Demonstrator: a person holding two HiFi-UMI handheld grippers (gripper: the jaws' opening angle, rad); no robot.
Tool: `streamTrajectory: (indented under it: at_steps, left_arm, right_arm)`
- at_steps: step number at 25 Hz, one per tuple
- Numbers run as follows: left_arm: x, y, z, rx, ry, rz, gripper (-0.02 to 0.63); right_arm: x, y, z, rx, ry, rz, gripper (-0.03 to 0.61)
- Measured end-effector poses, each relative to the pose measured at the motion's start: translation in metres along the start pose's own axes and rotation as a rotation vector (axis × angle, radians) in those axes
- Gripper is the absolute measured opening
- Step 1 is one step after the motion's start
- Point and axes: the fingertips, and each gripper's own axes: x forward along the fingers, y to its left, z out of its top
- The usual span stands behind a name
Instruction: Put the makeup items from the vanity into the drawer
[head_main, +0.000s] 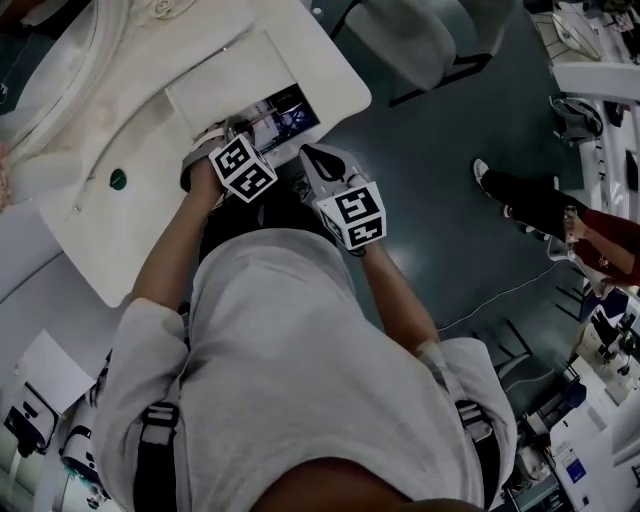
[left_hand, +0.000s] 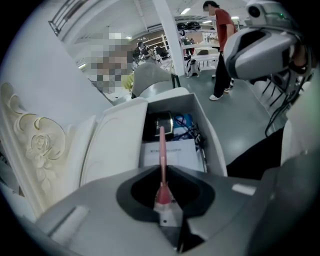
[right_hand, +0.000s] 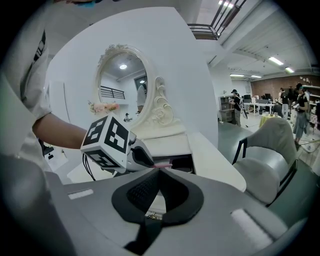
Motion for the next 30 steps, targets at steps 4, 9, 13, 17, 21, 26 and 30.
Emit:
streamTrajectory:
  at_steps: [4, 9, 13, 17, 21, 26, 30]
  left_arm:
    - [0.006, -0.001, 0.002, 0.005, 0.001, 0.001, 0.046]
    - [0.014, -0.002, 0.003, -0.008, -0.012, 0.0, 0.048]
    - [0.012, -0.003, 0.005, -0.013, -0.031, 0.006, 0.074]
    - [0.005, -0.005, 0.006, -0.027, -0.069, -0.004, 0.112]
    - [-0.017, 0.003, 0.011, -0.072, -0.159, 0.03, 0.118]
    - [-0.057, 0.009, 0.005, -0.196, -0.297, 0.04, 0.062]
    - [-0.083, 0.022, -0.015, -0.3, -0.322, 0.087, 0.026]
  right_arm:
    - [-0.003, -0.001, -0.003, 0.003, 0.006, -0.008, 0.0]
    - [-0.002, -0.002, -0.003, 0.005, 0.009, -0.012, 0.0]
    - [-0.003, 0.002, -0.002, 0.008, 0.013, -0.013, 0.0]
    - [-0.001, 0.009, -0.002, 0.006, 0.024, -0.011, 0.0]
    - [0.004, 0.02, 0.002, -0.009, 0.025, -0.001, 0.0]
    - [0.017, 0.044, 0.014, -0.032, 0.024, 0.019, 0.0]
    - [0.03, 0.067, 0.033, -0.059, 0.014, 0.05, 0.0]
